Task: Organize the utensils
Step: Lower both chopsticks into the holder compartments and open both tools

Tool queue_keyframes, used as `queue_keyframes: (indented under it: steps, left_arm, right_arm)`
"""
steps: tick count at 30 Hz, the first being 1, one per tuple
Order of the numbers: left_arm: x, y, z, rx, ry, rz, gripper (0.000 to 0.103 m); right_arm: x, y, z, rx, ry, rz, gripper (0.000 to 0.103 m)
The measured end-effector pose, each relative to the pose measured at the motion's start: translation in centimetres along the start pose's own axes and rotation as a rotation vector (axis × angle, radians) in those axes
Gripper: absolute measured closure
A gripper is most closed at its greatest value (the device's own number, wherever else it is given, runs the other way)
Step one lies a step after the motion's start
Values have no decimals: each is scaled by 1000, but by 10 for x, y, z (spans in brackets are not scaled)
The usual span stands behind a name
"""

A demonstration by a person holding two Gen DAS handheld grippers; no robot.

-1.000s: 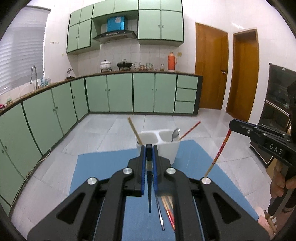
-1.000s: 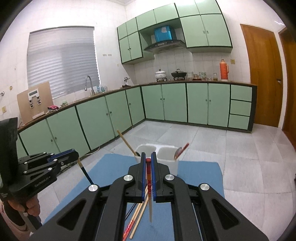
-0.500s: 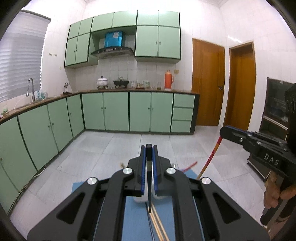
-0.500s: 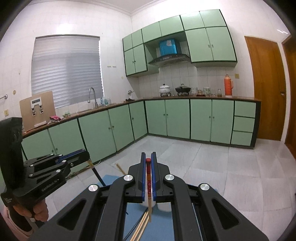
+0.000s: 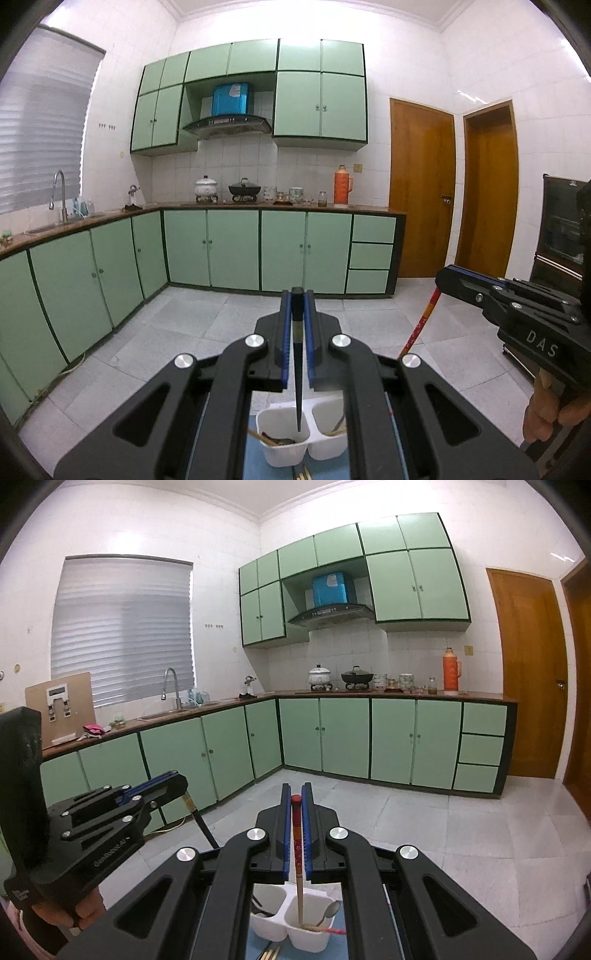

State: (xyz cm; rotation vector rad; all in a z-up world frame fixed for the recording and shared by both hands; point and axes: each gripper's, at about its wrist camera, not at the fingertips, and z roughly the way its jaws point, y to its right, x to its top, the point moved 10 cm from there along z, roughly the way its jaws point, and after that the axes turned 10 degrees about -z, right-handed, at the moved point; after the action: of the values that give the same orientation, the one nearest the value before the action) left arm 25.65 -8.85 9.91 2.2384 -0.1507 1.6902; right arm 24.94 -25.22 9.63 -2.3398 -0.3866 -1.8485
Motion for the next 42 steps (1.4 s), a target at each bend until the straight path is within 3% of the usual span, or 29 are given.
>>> queue_keyframes:
  steps: [15, 27, 29, 31, 37, 39, 42]
  left_arm:
    - [-70, -39, 70, 42, -152, -11, 97]
    - [-97, -53, 68, 48, -211, -6, 96]
    - [-94, -53, 67, 45, -202, -12, 90]
    - [-89, -53, 59, 41, -180, -21, 71]
    - [-70, -52, 20, 44, -87, -27, 42]
    - [-68, -53, 3, 54, -52, -20, 32]
    - [-69, -53, -21, 68, -14, -15, 20]
  right_arm:
    - [-75, 3, 65, 27, -142, 31, 98]
    - [-103, -3, 72, 58, -208, 42, 96]
    - [-104, -3, 68, 57, -204, 46, 94]
    - [-101, 0, 61, 47, -189, 52, 87]
    - [-85, 11, 30, -9, -116, 65, 57]
    - [-81, 11, 17, -31, -89, 59, 39]
    - [-81, 6, -6, -75, -48, 28, 25]
